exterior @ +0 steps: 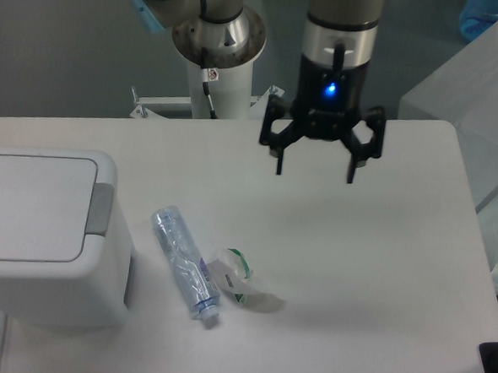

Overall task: Open the trash can
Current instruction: 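Move the open gripper toward the trash can lid's grey tab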

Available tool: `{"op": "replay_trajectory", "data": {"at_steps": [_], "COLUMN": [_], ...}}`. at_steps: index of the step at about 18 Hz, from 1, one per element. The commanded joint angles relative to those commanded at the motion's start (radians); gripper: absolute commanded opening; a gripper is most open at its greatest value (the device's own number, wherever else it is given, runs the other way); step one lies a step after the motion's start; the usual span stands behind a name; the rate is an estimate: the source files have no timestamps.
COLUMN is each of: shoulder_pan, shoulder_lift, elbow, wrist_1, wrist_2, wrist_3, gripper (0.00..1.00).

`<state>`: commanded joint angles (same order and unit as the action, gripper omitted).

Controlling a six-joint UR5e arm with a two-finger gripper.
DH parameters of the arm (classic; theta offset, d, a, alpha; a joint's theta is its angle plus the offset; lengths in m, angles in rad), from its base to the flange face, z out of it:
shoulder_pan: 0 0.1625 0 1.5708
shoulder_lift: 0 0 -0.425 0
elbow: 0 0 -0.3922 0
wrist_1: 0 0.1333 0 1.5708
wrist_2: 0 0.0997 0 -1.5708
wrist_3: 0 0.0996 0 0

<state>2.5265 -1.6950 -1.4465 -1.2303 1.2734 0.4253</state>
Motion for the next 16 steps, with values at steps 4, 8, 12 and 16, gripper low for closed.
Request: {"op": "replay_trajectory", "data": {"at_steps": [4,8,12,16], "shoulder_pan": [-0.017,-0.074,-0.126,-0.164], "shoulder_lift": [0.005,-0.002,-0.002,-0.009], "elbow": [0.000,-0.011,-0.012,-0.012], "wrist_1": [0.000,0.002,0.000,0.008], "wrist_2": [-0.097,-0.108,-0.111,-0.111], "wrist_3": [-0.114,-0.158,-0.184,-0.204], "gripper": [1.00,1.00,1.00,1.00]}}
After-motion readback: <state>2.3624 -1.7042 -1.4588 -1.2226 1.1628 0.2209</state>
